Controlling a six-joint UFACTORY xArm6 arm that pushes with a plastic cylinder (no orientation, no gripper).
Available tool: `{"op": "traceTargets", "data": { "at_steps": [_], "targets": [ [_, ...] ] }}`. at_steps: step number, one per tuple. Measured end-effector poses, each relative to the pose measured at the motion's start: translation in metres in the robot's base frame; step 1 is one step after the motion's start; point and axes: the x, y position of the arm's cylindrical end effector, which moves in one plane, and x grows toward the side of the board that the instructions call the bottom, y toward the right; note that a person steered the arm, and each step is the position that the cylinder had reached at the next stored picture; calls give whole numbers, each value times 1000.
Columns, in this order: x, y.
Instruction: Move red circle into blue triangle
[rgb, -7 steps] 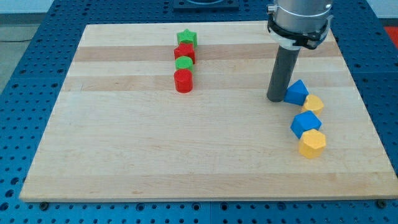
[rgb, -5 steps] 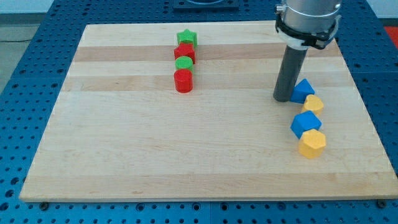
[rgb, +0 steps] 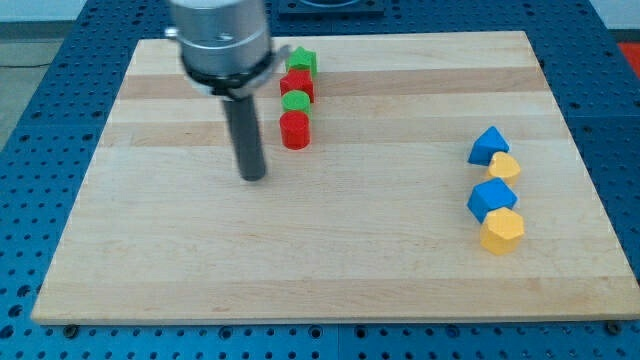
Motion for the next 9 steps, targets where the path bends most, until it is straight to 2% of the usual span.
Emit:
{"op": "traceTargets", "data": {
  "at_steps": [1, 2, 6, 9],
  "targets": [
    [-25, -8],
    [-52, 7],
    [-68, 171],
    [-58, 171]
  ]
}}
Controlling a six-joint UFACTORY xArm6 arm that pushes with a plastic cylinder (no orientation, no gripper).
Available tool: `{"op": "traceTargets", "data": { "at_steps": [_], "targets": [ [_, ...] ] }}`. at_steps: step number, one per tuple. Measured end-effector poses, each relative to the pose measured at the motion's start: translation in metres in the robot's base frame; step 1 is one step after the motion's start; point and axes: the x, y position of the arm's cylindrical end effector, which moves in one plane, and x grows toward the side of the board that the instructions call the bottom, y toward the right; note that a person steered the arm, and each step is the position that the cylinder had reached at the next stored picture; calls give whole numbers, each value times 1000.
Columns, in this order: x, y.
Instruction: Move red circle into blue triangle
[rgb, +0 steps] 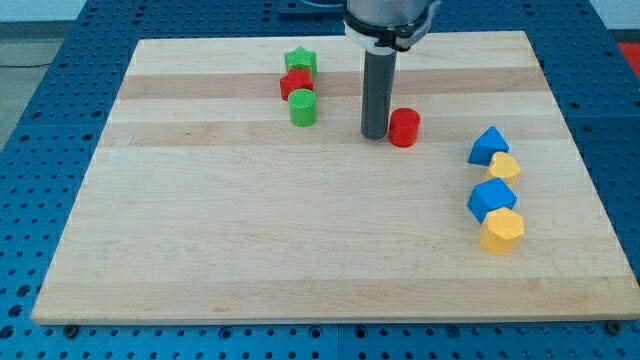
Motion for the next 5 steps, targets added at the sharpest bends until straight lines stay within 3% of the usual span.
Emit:
{"op": "traceTargets", "data": {
  "at_steps": [5],
  "targets": [
    [-2, 98]
  ]
}}
